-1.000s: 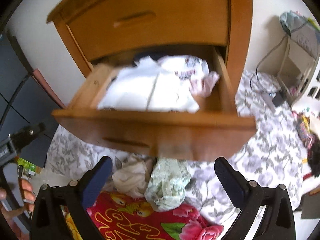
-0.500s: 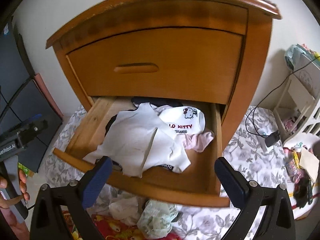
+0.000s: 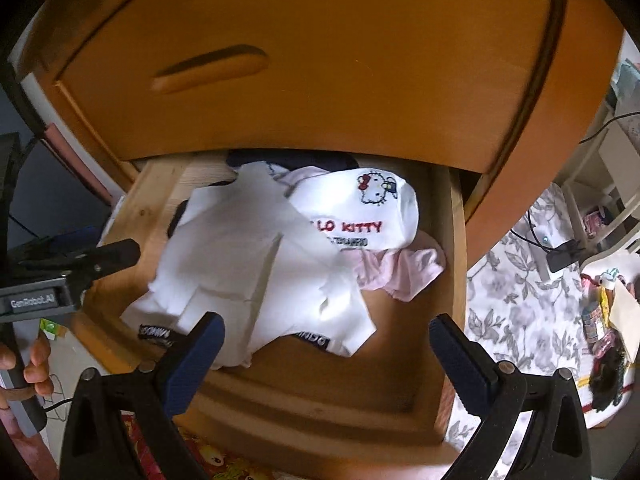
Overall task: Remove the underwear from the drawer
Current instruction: 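Move both grippers back into the drawer toward the white garments, then grasp the large white garment with the left gripper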
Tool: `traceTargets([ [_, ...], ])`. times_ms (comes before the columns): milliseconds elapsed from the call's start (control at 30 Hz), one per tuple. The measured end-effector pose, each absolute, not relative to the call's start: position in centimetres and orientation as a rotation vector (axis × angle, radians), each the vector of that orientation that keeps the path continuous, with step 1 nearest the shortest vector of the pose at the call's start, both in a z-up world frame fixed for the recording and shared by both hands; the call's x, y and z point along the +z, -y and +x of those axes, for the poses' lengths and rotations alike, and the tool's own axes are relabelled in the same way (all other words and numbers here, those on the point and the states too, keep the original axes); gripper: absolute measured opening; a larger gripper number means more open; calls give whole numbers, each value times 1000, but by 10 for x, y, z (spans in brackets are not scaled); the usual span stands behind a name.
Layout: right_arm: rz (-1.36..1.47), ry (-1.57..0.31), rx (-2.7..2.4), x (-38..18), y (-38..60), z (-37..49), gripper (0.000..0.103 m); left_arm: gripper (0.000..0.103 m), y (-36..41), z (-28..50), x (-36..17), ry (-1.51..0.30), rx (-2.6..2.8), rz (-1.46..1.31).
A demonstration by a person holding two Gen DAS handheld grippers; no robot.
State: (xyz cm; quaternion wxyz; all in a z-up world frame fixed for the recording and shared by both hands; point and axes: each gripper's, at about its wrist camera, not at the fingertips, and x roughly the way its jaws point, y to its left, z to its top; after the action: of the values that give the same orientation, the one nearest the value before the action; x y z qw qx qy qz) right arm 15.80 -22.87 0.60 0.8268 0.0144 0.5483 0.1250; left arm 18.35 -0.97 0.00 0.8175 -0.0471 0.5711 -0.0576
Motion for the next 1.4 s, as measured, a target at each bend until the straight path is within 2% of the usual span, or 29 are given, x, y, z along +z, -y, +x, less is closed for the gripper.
traceTargets([
  [233,48,-1204,247,-4,237,178,103,96,31,206,-29,-1315,-146,-1],
  [333,47,-1212,257,-8,237,179,103,88,43,211,-39,-1352,-176,48],
  [667,53,-1224,269,-17,235,181,103,87,72,215,-56,-1419,-248,138],
  [833,46,-1221,272,-15,236,178,103,74,65,212,-53,-1397,-274,111],
  [1100,39,-1224,254,-13,239,176,103,45,43,195,-43,-1316,-303,31],
  [1267,34,-1227,247,-14,242,173,103,34,27,180,-38,-1274,-324,-34],
  [1400,34,-1232,243,-14,243,171,103,30,16,165,-26,-1228,-339,-103],
])
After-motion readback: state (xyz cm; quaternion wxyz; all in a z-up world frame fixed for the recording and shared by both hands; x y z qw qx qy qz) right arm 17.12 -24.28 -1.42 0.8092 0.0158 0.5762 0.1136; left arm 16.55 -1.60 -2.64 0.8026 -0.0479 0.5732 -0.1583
